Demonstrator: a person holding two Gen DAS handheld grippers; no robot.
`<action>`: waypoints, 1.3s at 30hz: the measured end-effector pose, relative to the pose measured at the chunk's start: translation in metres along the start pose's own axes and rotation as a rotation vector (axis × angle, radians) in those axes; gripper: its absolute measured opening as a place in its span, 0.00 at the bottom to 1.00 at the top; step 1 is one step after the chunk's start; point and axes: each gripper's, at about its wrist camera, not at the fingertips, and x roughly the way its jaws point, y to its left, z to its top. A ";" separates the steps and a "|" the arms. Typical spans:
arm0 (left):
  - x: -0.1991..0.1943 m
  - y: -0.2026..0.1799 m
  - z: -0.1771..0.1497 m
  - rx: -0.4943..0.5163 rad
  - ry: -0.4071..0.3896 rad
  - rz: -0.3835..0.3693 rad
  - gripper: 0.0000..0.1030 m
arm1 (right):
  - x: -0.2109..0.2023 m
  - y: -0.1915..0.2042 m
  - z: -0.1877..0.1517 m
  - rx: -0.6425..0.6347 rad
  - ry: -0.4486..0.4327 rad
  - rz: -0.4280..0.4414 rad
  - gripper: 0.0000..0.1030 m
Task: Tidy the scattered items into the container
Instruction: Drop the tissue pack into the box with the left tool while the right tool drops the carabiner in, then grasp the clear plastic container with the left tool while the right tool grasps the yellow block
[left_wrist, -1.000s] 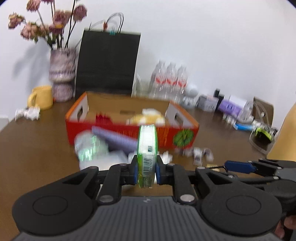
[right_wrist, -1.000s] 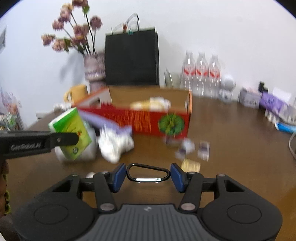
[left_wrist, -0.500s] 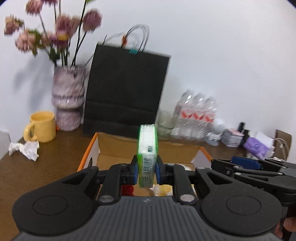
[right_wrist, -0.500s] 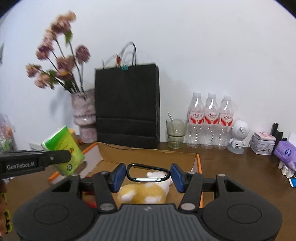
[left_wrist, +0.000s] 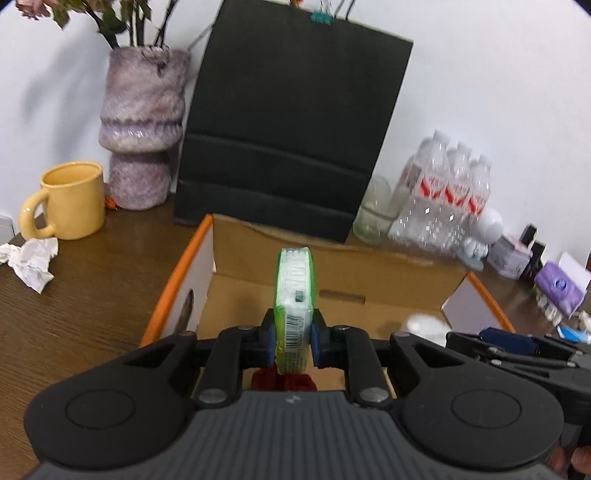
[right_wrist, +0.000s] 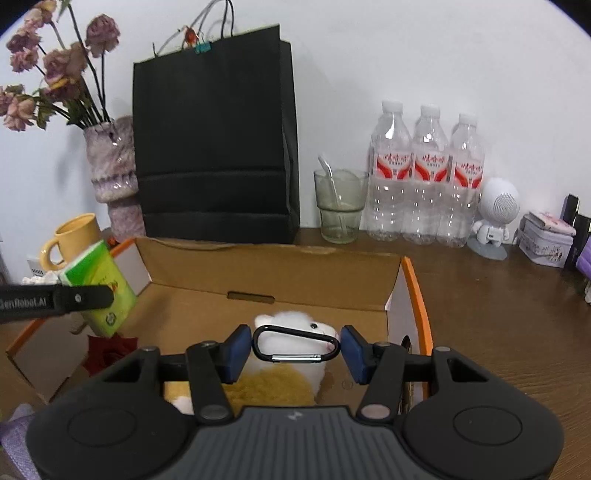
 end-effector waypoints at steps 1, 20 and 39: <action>0.002 -0.001 -0.001 0.006 0.007 0.003 0.19 | 0.002 0.000 -0.001 0.001 0.009 0.001 0.51; -0.067 -0.019 0.000 0.073 -0.133 -0.011 1.00 | -0.050 0.009 0.001 0.018 -0.049 0.042 1.00; -0.186 -0.009 -0.084 0.092 -0.194 0.022 1.00 | -0.198 -0.028 -0.080 -0.058 -0.167 -0.060 1.00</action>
